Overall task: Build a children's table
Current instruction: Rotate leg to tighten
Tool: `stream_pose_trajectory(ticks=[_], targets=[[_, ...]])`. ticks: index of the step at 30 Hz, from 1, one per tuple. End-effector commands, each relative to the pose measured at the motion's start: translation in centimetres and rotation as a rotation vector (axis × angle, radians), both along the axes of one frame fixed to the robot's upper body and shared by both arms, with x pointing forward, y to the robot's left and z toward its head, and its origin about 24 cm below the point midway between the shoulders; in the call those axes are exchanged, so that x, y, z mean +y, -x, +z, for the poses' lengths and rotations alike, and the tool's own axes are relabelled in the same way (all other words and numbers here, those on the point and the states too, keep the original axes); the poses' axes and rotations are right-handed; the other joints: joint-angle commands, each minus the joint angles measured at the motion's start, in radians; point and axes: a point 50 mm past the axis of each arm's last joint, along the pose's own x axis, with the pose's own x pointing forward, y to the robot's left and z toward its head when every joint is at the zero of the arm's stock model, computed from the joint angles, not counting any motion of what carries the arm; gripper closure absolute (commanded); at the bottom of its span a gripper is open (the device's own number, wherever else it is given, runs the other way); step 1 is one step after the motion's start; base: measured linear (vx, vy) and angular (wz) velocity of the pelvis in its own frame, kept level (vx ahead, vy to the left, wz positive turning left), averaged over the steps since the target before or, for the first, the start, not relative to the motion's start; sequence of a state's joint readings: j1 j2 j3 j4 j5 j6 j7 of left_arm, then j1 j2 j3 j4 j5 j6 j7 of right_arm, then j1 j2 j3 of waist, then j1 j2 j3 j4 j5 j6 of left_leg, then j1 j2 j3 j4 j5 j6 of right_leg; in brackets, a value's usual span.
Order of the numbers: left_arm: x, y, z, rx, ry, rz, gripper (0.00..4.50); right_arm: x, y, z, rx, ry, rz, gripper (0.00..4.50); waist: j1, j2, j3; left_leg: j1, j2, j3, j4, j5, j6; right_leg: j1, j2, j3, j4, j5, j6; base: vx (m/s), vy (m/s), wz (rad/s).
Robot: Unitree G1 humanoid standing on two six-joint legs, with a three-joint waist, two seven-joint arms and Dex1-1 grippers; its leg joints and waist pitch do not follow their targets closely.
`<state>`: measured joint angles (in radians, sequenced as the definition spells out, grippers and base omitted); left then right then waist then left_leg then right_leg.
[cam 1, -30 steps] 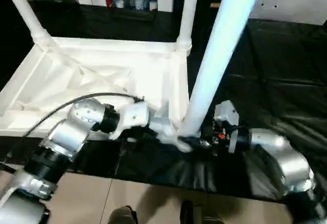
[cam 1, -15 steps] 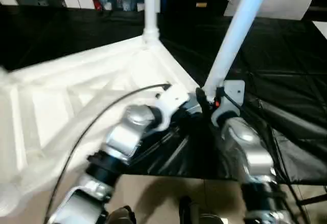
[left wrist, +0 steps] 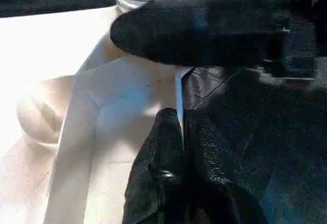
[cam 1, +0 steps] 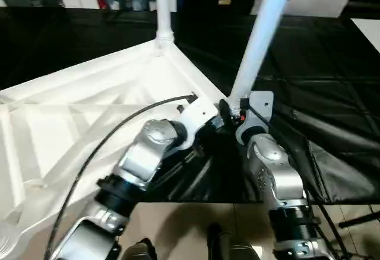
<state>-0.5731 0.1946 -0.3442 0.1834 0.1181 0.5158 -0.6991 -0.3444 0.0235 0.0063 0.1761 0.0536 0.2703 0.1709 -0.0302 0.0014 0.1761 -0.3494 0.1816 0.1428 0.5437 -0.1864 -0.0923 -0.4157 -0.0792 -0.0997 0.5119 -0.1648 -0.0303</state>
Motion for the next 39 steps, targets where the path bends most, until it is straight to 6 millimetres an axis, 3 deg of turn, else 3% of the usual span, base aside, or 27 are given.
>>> stream_pose_trajectory(ticks=[1,2,3,5,7,10,12,15,19,23,31,39], targets=[[1.2,0.6,-1.8,0.079,-0.047,-0.018,4.5,-0.4,0.6,-0.7,0.035,-0.018,0.057,0.3,0.009,-0.01,-0.063,-0.011,0.032,-0.007,-0.073,-0.268,0.077,0.056,-0.072,0.051,-0.051,-0.423,-0.098,0.0,0.0,0.0],[2.3,0.8,-2.0,0.094,-0.061,-0.061,4.5,-1.7,1.3,-0.4,0.014,-0.033,0.146,0.3,0.014,-0.009,-0.061,-0.012,0.03,-0.002,-0.07,-0.248,0.094,0.054,-0.071,0.056,-0.045,-0.386,-0.117,0.0,0.0,0.0],[2.7,0.9,-2.1,0.099,-0.064,-0.069,4.5,-2.0,1.5,-0.3,0.006,-0.026,0.175,0.2,0.016,-0.009,-0.06,-0.003,0.035,0.003,-0.068,-0.264,0.099,0.044,-0.069,0.062,-0.043,-0.394,-0.128,0.0,0.0,0.0],[3.4,1.0,-2.2,0.103,-0.077,-0.103,4.5,-2.9,2.0,0.0,-0.021,-0.006,0.257,0.07,0.02,-0.013,-0.066,0.0,0.031,0.009,-0.061,-0.258,0.104,0.044,-0.067,0.064,-0.042,-0.403,-0.141,0.025,-0.024,0.05],[4.4,1.4,-2.2,0.096,-0.109,-0.209,4.5,-4.3,2.9,0.6,-0.043,0.005,0.396,0.07,0.026,-0.015,-0.072,-0.008,0.03,0.009,-0.056,-0.212,0.126,0.052,-0.065,0.066,-0.032,-0.368,-0.144,0.064,-0.06,0.1],[5.3,1.9,-2.4,0.138,-0.13,-0.297,4.5,-5.7,3.3,1.1,-0.048,0.028,0.513,0.07,0.03,-0.016,-0.083,-0.018,0.028,0.014,-0.044,-0.116,0.151,0.057,-0.061,0.067,-0.013,-0.25,-0.185,0.051,-0.053,0.04],[6.1,2.1,-2.5,0.167,-0.181,-0.37,4.5,-6.9,3.3,1.5,-0.049,0.082,0.588,0.07,0.036,-0.014,-0.088,-0.022,0.026,0.015,-0.036,-0.062,0.176,0.064,-0.06,0.066,0.0,-0.166,-0.214,0.051,-0.053,0.0],[6.8,2.4,-2.4,0.17,-0.228,-0.515,4.5,-7.5,3.5,2.0,-0.027,0.107,0.726,0.07,0.041,-0.012,-0.086,-0.02,0.027,0.017,-0.034,-0.036,0.192,0.064,-0.056,0.064,0.005,-0.126,-0.229,0.0,0.0,0.0],[7.2,2.5,-1.9,0.199,-0.209,-0.62,4.5,-7.5,3.6,2.4,0.004,0.159,0.881,0.07,0.049,-0.012,-0.082,-0.012,0.029,0.018,-0.037,-0.082,0.157,0.063,-0.051,0.061,-0.009,-0.255,-0.203,0.0,0.0,0.0],[7.4,2.3,-1.2,0.224,-0.226,-0.753,4.5,-6.8,3.2,3.1,-0.006,0.206,1.033,0.07,0.061,-0.01,-0.08,-0.004,0.035,0.02,-0.038,-0.101,0.143,0.054,-0.052,0.062,-0.011,-0.281,-0.209,0.0,0.0,0.0],[6.8,2.1,-0.7,0.229,-0.262,-0.891,4.5,-4.7,3.7,2.5,0.058,0.202,1.282,0.07,0.084,-0.012,-0.085,-0.006,0.043,0.021,-0.035,-0.07,0.138,0.057,-0.054,0.064,0.006,-0.203,-0.234,0.0,0.0,0.0],[6.0,2.2,-0.8,0.226,-0.28,-0.966,4.5,-3.3,3.3,2.1,0.062,0.202,1.373,0.69,0.091,-0.01,-0.084,-0.007,0.043,0.02,-0.035,-0.08,0.127,0.057,-0.057,0.063,0.007,-0.216,-0.239,0.0,0.0,0.0]])
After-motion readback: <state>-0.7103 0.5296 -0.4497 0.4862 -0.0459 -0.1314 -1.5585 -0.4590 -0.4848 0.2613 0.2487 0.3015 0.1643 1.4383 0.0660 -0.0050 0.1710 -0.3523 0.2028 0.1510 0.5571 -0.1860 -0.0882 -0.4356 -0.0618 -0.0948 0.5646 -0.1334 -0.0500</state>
